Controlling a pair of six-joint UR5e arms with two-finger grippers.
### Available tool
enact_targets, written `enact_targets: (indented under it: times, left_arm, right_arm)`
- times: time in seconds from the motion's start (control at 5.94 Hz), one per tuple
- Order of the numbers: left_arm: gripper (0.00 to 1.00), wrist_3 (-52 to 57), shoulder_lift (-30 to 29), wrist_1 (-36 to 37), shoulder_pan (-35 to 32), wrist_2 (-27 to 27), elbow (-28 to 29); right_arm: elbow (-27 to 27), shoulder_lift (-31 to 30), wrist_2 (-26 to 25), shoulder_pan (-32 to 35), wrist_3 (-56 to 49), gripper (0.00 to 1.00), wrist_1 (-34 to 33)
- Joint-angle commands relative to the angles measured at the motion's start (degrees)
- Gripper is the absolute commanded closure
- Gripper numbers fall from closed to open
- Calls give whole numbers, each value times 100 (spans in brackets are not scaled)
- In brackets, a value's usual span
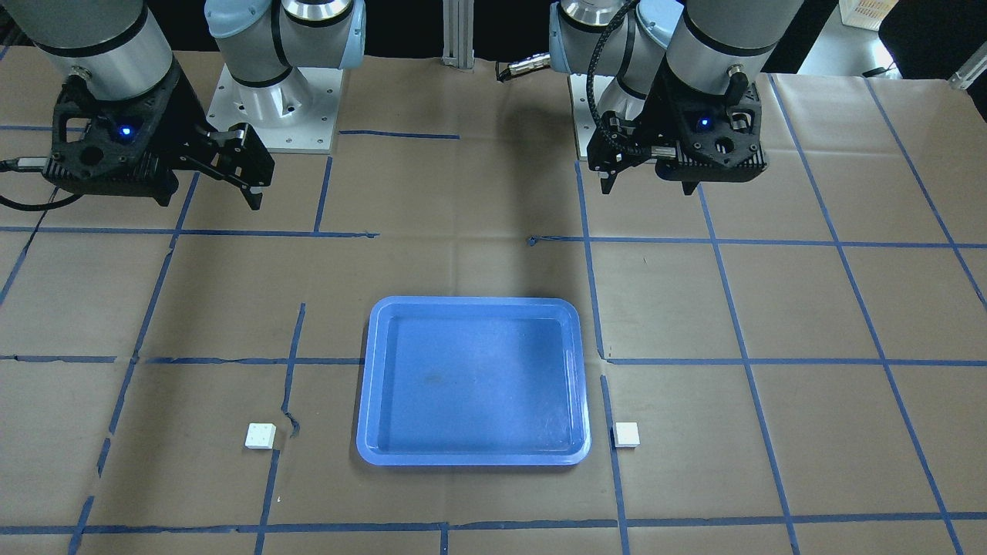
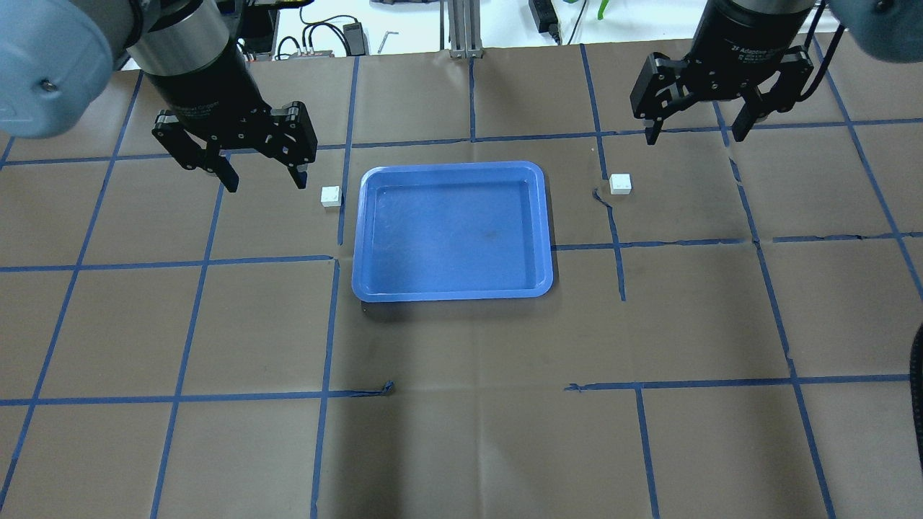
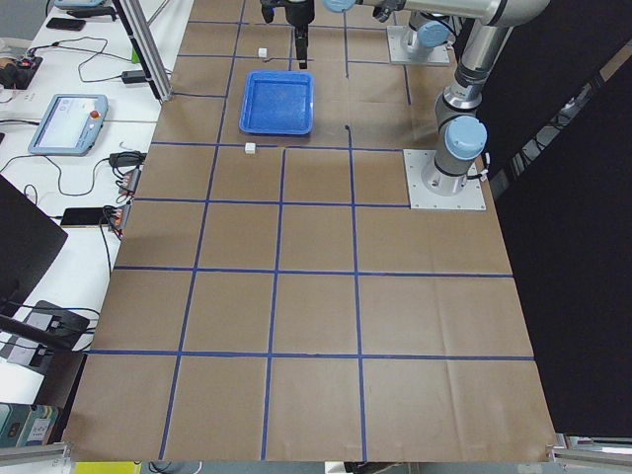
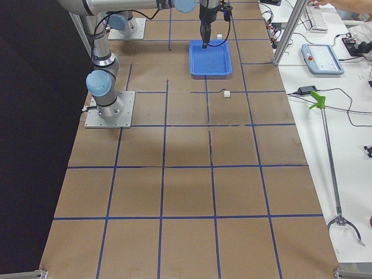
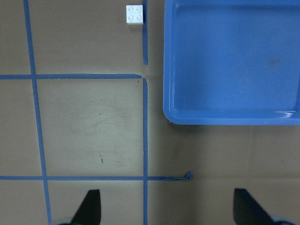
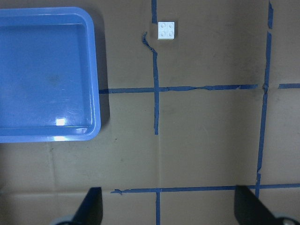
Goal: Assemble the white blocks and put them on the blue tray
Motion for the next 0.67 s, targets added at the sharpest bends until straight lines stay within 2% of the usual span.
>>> enact_targets:
  times: [0.0,0.34,0.51]
  left_arm:
    - [1,10,-65,20,35,-30,34]
    - [1,167,-493,307,227,-56,34]
    - [1,282,-1105,1050,254,-30,34]
  right_arm:
    - [9,1,22,15,-15,0,9]
    - [18,1,-13,32,2,0,17]
    - [18,-8,-13,32,-7,0,9]
